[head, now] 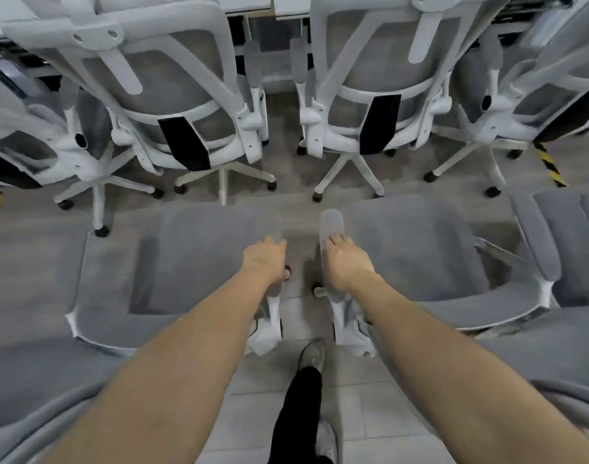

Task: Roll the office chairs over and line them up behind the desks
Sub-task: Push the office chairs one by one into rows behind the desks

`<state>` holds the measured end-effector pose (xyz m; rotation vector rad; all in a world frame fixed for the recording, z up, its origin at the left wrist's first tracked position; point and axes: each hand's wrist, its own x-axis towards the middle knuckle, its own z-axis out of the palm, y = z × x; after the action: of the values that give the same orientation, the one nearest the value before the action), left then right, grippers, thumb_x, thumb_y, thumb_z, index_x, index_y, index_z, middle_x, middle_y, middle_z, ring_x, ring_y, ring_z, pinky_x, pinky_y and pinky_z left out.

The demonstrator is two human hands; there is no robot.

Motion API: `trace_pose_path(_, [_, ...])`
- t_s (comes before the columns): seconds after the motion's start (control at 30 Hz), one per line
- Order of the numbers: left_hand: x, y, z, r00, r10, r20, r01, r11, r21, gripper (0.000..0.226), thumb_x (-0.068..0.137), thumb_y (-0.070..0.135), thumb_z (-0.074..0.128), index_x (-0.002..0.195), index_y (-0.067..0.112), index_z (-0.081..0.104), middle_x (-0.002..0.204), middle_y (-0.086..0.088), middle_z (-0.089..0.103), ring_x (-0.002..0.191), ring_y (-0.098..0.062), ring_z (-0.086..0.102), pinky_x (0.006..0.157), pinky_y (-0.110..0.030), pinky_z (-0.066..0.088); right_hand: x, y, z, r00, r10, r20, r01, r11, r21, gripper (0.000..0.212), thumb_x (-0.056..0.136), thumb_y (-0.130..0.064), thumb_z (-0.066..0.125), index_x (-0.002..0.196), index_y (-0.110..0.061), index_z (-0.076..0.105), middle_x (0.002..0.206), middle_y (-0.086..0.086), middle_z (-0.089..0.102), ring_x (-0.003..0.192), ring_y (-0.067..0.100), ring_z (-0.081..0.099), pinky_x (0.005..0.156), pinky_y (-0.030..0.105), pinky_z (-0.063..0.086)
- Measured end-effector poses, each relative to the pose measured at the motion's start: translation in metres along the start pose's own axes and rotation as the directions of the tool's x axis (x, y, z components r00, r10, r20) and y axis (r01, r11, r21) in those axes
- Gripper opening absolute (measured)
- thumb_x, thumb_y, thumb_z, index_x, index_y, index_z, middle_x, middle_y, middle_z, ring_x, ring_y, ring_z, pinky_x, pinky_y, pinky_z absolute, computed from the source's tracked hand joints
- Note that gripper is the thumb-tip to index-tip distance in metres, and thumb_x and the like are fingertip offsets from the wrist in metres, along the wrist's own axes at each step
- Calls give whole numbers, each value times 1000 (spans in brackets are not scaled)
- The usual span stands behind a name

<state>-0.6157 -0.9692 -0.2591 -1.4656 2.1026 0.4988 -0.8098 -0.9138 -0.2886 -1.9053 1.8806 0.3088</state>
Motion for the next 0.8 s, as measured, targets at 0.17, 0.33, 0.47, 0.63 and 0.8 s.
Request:
trace_pose_path(0.17, [52,-29,38,996,63,-64,-63,998,1,94,95,24,76,171,22,20,170,-11,22,158,-35,29,110,-53,52,42,13,35,998,-54,-31,54,999,-4,58,99,-31,62,149,-7,46,153,9,43,144,30,41,105,45,53])
trace_pose_path(0.33, [62,-38,63,991,133,13,-134,990,53,120,69,45,96,163,18,28,165,-7,18,151,-31,36,107,-50,54,55,14,43,997,-35,-75,41,996,77,51,96,-30,64,140,-5,54,142,8,47,134,31,47,98,45,58])
trace_pose_path(0.47, [61,-35,74,987,157,-14,-156,986,55,131,70,53,96,169,16,17,172,-8,4,164,-31,14,117,-48,48,59,15,41,999,-35,-22,37,991,125,56,95,-30,66,143,-7,51,146,4,44,138,26,43,99,40,57])
trace_pose_path(0.63, [57,-32,80,991,132,-36,-130,991,36,136,72,46,99,171,17,11,178,-8,-4,168,-31,2,124,-50,43,59,16,46,999,-43,-7,43,991,128,63,91,-33,70,146,-9,50,150,1,42,143,22,38,105,41,57])
trace_pose_path(0.8, [48,-30,74,992,114,-43,-112,993,46,128,78,37,96,172,15,11,178,-9,-7,168,-32,-2,123,-51,43,54,13,45,998,-35,-45,39,995,90,58,93,-34,71,143,-10,53,145,0,46,138,23,44,97,41,59])
